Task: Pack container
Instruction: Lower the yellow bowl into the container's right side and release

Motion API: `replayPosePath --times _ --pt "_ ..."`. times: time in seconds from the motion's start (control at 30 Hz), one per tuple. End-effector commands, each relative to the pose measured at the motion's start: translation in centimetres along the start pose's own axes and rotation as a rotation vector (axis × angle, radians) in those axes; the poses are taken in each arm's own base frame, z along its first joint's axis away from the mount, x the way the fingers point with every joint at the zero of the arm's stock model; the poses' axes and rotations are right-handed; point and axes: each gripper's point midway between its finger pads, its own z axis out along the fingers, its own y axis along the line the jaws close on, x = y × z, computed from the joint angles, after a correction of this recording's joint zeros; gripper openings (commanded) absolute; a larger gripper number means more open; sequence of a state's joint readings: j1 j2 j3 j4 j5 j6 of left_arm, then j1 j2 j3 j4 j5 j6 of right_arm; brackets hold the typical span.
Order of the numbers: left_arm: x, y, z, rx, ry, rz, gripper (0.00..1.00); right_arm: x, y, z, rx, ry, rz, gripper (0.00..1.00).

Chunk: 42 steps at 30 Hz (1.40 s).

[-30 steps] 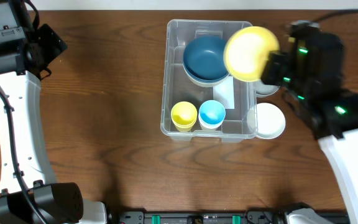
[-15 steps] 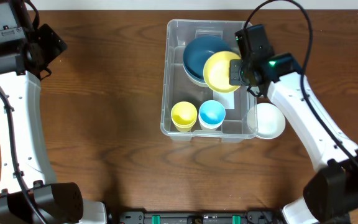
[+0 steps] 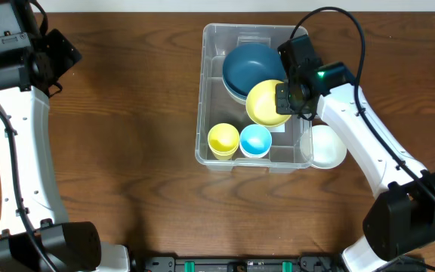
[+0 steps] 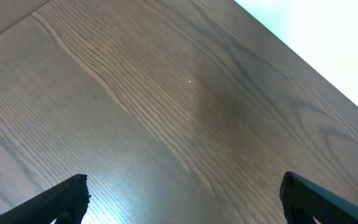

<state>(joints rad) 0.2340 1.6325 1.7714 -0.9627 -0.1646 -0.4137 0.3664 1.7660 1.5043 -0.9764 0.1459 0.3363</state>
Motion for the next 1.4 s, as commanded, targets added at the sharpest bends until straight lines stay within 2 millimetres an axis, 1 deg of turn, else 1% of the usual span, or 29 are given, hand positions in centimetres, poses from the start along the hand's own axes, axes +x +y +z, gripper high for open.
replayPosePath --times 0.0,0.1,0.2,0.37,0.57,0.7,0.8,0.93,1.1,1.17,1.27,1.37 --pt "-0.3 0.3 -0.3 -0.009 -0.013 0.009 0.98 -0.9 0.9 -0.5 -0.017 -0.036 -0.037 0.25" --pt "-0.3 0.3 -0.3 -0.009 -0.013 0.009 0.98 -1.4 1.0 -0.5 -0.023 -0.054 -0.035 0.29" --pt "-0.3 0.3 -0.3 -0.009 -0.013 0.009 0.98 -1.7 1.1 -0.5 -0.027 -0.065 -0.033 0.30" --pt "-0.3 0.3 -0.3 -0.009 -0.013 0.009 0.98 -1.7 1.1 -0.5 -0.028 -0.068 -0.032 0.30" --pt "-0.3 0.3 -0.3 -0.009 -0.013 0.009 0.98 -1.3 1.0 -0.5 -0.023 -0.051 -0.035 0.25" --pt "-0.3 0.3 -0.3 -0.009 -0.013 0.009 0.98 -1.0 0.9 -0.5 -0.018 -0.036 -0.037 0.24" --pt "-0.3 0.3 -0.3 -0.009 -0.013 0.009 0.98 -0.9 0.8 -0.5 -0.016 -0.032 -0.038 0.25" --pt "-0.3 0.3 -0.3 -0.009 -0.013 0.009 0.98 -1.0 0.9 -0.5 -0.018 -0.036 -0.037 0.28" --pt "-0.3 0.3 -0.3 -0.009 -0.013 0.009 0.98 -0.9 0.9 -0.5 -0.017 -0.035 -0.038 0.27" --pt "-0.3 0.3 -0.3 -0.009 -0.013 0.009 0.98 -0.9 0.6 -0.5 0.000 -0.036 -0.038 0.25" --pt "-0.3 0.3 -0.3 -0.009 -0.013 0.009 0.98 -1.0 -0.4 -0.8 0.032 -0.044 -0.015 0.25" --pt "-0.3 0.3 -0.3 -0.009 -0.013 0.009 0.98 -1.4 -1.2 -2.0 0.029 -0.069 0.031 0.25"
